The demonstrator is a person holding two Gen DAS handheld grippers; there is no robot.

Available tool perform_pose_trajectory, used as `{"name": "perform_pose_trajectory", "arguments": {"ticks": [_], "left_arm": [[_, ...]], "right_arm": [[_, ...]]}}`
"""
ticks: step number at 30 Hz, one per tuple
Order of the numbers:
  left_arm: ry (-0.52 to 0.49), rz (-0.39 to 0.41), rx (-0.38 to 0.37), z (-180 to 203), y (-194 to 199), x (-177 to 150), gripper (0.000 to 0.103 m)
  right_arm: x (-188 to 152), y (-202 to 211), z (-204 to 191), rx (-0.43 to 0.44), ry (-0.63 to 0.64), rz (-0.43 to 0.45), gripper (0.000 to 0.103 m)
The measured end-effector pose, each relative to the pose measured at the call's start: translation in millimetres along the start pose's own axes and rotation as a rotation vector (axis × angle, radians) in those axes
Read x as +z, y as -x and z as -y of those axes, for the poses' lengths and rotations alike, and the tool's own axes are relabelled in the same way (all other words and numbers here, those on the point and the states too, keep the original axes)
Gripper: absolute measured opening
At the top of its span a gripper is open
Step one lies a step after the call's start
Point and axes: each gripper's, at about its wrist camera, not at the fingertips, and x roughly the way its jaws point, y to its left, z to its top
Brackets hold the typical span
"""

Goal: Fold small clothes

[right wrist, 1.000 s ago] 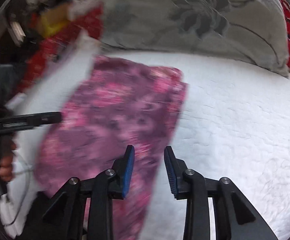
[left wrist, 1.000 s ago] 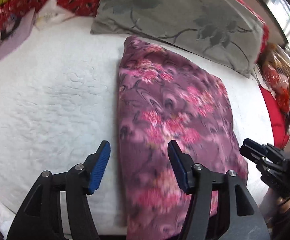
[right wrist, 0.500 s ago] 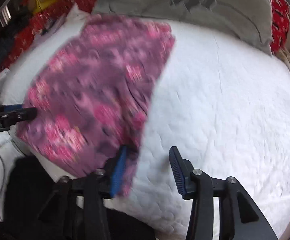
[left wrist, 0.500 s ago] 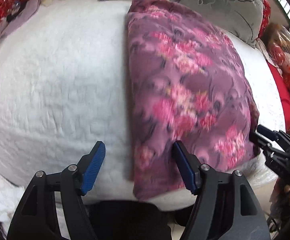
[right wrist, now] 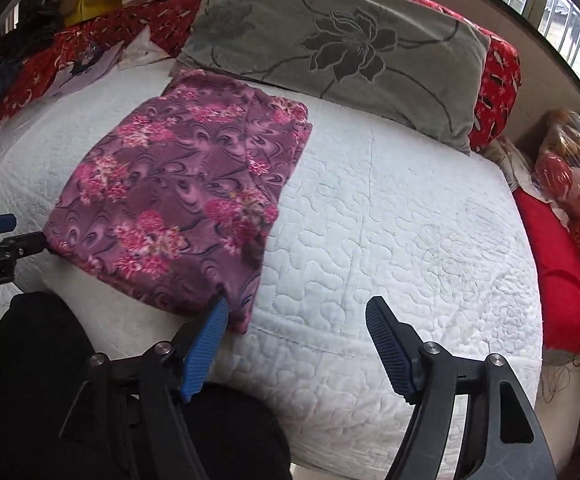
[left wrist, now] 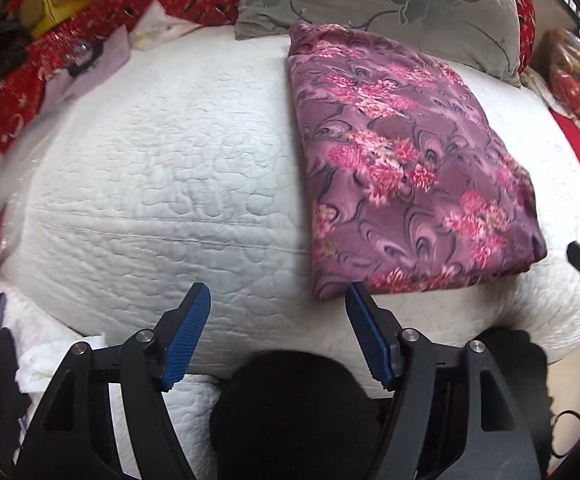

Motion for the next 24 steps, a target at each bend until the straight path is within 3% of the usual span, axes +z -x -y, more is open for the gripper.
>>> {"name": "perform_pose_trajectory", "arguments": {"ticks": [3, 11, 24], "left_arm": [[-0.008, 0.045, 0.042, 3.8, 7.1, -4.4, 0.072], [-0.043, 0.163, 0.090, 17.9, 29.0, -10.8, 0.077], [-0.050, 0.171, 0.046, 35.5, 43.4, -9.8, 0.079]], "right_arm": [[-2.2, 5.7, -3.7, 0.005, -0.026, 0.027, 0.083], [-5.0, 20.6, -7.0, -0.004, -0.029, 0.084, 0.084], [-11.0, 39.9, 8.8, 0.014, -0.091, 0.152, 0.086]]}}
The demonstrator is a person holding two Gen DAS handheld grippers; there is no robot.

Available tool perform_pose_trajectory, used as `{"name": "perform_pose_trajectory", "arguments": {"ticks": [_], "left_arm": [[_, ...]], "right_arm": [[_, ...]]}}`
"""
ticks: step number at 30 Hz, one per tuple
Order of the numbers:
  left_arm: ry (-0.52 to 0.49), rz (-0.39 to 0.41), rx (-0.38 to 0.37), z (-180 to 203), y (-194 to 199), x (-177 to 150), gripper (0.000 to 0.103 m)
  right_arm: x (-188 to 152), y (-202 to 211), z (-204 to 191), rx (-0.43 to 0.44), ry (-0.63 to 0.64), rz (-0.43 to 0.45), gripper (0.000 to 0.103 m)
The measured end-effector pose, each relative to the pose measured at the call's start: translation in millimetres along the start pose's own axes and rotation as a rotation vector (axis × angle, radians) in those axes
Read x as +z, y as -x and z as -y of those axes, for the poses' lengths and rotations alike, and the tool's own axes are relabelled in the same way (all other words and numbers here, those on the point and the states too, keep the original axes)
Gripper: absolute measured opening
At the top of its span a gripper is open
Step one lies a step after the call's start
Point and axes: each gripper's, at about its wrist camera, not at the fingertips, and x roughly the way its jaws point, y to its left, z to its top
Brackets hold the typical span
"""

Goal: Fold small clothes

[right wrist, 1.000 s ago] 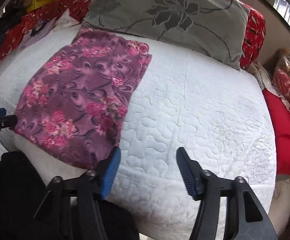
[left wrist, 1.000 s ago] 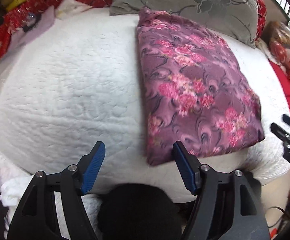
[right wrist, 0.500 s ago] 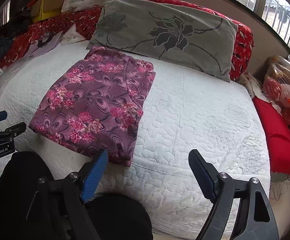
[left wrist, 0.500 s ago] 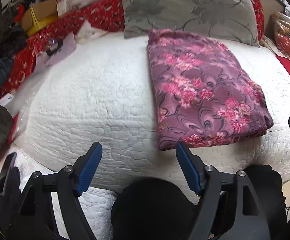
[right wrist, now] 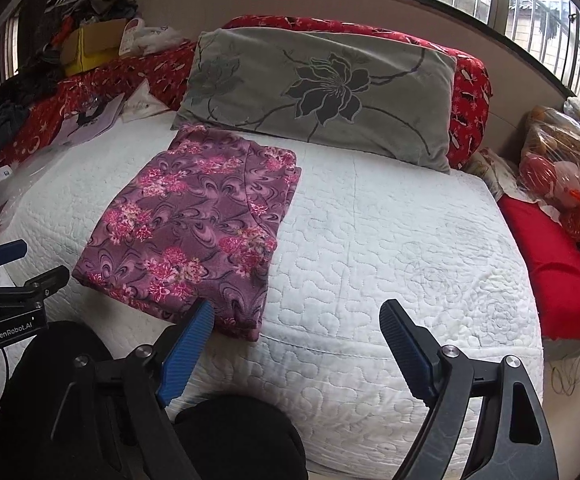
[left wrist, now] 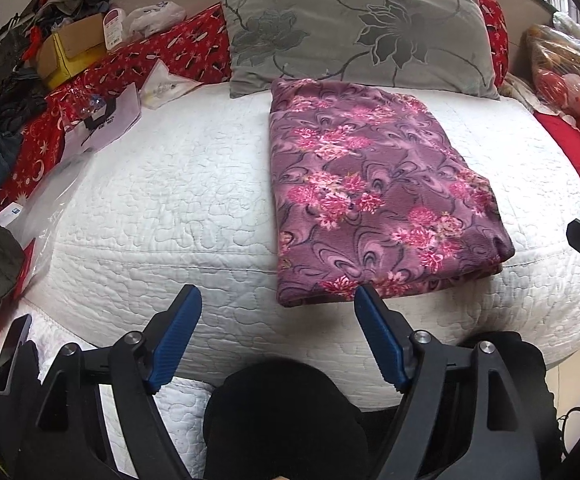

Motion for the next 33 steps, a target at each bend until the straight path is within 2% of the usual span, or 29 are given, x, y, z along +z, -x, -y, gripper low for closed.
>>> {"name": "perform_pose_trajectory", "arguments": {"ticks": [28, 33], "left_arm": [[-0.001, 0.031, -0.159, 17.2, 23.7, 2.5, 0.079], [-0.022, 0.027, -0.166, 24.1, 26.2, 1.9, 0.079]], "right_arm": [[-5.8, 0.8, 12.8, 0.001, -0.056, -0.016, 0.087], [-6.6, 0.9, 12.9, 0.000, -0.060, -0.020, 0.087]]}}
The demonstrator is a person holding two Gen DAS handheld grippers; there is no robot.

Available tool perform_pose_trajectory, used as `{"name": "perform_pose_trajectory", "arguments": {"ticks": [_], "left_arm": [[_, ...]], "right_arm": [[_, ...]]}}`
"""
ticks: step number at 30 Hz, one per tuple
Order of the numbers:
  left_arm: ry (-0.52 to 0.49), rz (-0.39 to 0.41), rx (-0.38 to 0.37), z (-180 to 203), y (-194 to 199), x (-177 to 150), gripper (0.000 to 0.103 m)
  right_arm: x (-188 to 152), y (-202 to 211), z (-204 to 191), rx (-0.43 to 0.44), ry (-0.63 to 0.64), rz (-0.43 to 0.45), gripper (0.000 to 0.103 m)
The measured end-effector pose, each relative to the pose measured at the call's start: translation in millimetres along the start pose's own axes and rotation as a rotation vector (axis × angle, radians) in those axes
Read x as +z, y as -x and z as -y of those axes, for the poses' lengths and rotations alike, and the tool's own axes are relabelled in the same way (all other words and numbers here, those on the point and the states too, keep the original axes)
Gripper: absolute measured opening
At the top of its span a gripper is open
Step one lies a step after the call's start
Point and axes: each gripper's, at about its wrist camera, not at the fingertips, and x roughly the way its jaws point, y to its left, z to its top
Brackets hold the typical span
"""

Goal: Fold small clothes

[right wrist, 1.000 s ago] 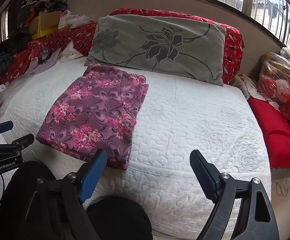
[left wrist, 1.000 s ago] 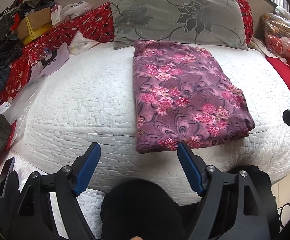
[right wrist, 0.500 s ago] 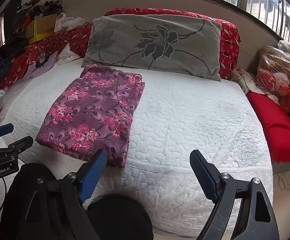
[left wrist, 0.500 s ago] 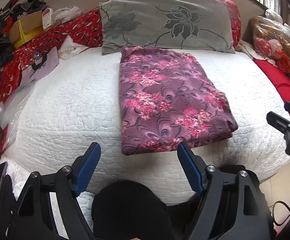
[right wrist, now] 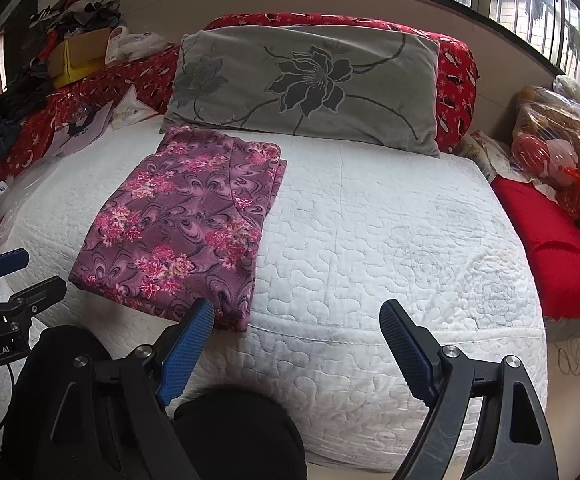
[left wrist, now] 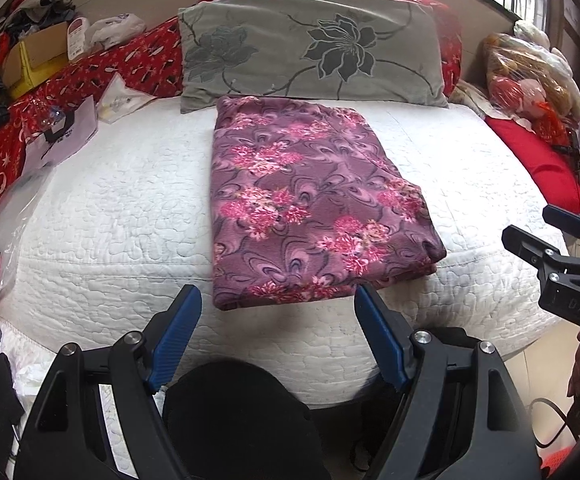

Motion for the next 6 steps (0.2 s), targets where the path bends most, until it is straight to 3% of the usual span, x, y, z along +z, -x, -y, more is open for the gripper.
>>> {"name": "perform_pose_trajectory", "arguments": {"ticks": [6], "left_arm": [[-0.005, -0.011, 0.005, 3.2, -0.5, -0.2, 0.079]], "right_arm": [[-0.9, 1.1, 1.6, -0.006, 0.000, 0.004, 0.087]]}}
